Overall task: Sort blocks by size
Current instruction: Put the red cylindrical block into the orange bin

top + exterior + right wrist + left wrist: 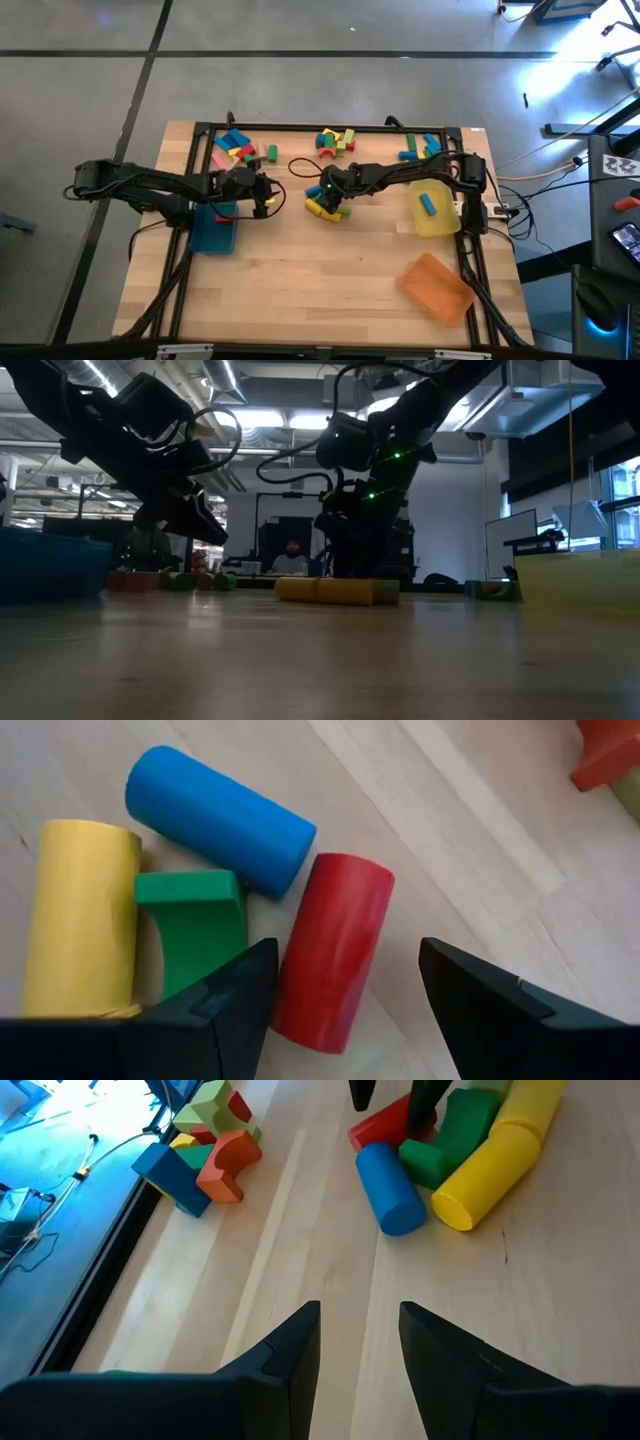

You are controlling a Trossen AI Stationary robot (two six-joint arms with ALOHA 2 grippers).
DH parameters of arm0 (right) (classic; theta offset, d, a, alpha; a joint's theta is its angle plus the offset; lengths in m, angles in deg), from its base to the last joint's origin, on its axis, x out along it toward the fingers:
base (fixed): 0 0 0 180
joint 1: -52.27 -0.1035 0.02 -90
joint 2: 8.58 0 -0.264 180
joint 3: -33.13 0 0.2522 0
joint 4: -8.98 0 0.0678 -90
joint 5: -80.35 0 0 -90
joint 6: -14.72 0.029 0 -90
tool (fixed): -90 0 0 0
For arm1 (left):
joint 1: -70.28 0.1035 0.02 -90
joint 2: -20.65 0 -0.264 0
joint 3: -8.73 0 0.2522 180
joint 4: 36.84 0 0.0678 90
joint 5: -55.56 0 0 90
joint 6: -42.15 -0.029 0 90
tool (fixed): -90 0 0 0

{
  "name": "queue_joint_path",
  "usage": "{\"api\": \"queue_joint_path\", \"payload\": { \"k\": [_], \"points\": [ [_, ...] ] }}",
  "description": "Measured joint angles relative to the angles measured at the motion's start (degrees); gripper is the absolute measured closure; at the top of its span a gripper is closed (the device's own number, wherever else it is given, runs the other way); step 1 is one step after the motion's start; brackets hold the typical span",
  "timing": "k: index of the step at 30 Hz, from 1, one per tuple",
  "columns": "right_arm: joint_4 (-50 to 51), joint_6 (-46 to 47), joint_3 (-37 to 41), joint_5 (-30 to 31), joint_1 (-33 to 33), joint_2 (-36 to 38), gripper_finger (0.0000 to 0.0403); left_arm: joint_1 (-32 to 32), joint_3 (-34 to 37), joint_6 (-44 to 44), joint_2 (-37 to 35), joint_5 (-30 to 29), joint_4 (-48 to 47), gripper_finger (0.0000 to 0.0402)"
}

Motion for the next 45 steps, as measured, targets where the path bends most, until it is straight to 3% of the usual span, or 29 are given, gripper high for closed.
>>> {"api": "queue_joint_path", "payload": {
  "k": [10,22,36,45],
  "points": [
    [-0.5,-0.8,-0.1,-0.3,0.0,-1.8,0.0266,0.0,0.0,0.5,0.0,0.0,-0.4,0.0279],
    [1.3,-3.7,0.1,-0.1,0.0,-0.6,0.0258,0.0,0.0,0.4,0.0,0.0,-0.5,0.0279],
    [16.3,-2.0,0.0,-1.2,-1.4,13.3,0.0257,0.0,0.0,0.6,0.0,0.0,-0.2,0.0279],
    [26.7,6.2,0.0,-4.2,-6.1,21.7,0.0252,0.0,0.0,1.6,0.0,0.0,0.0,0.0279]
  ]
}}
